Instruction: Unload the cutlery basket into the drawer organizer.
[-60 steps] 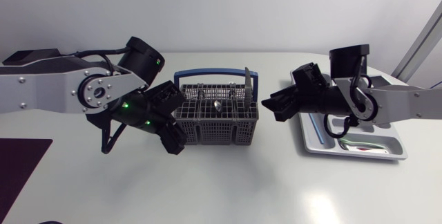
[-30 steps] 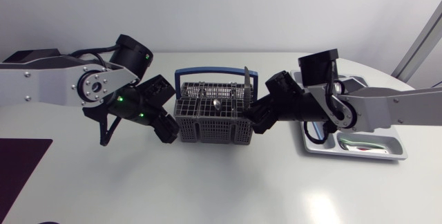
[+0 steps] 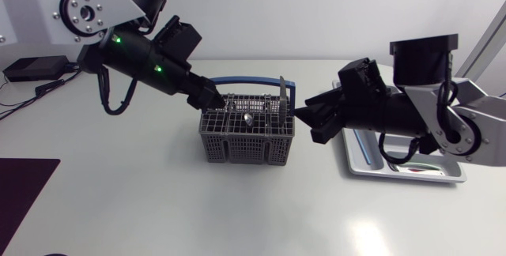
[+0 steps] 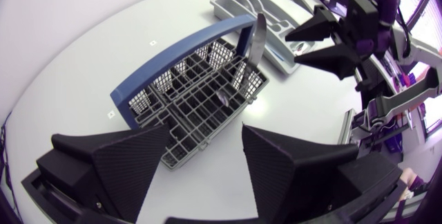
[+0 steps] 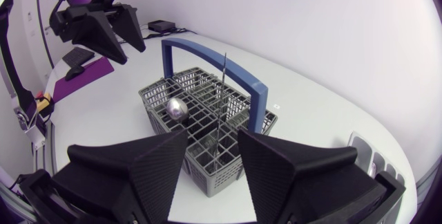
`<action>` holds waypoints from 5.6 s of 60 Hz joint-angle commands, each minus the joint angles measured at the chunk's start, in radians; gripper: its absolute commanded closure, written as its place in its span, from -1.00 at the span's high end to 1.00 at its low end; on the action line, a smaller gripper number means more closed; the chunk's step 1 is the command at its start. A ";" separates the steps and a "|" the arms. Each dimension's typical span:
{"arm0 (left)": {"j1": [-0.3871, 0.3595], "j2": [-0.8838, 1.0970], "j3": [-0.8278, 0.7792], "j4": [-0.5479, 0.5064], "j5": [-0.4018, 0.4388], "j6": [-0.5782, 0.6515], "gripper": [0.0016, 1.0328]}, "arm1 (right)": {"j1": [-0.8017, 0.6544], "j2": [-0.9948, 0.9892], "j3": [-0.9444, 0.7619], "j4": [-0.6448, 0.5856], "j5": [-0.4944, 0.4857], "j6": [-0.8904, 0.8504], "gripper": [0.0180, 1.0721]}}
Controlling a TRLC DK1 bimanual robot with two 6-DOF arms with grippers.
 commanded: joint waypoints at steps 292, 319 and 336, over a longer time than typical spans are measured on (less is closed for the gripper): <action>-0.105 -0.094 -0.209 0.489 0.031 -0.596 -0.66 | -0.028 -0.114 -0.177 -0.003 0.051 0.054 0.06; -0.148 -0.153 -0.172 0.402 0.058 -0.513 -0.66 | -0.024 -0.221 -0.188 -0.043 0.051 0.011 0.06; -0.143 -0.139 -0.103 0.311 0.228 -0.364 -0.66 | -0.082 -0.359 -0.189 -0.115 -0.013 -0.058 0.06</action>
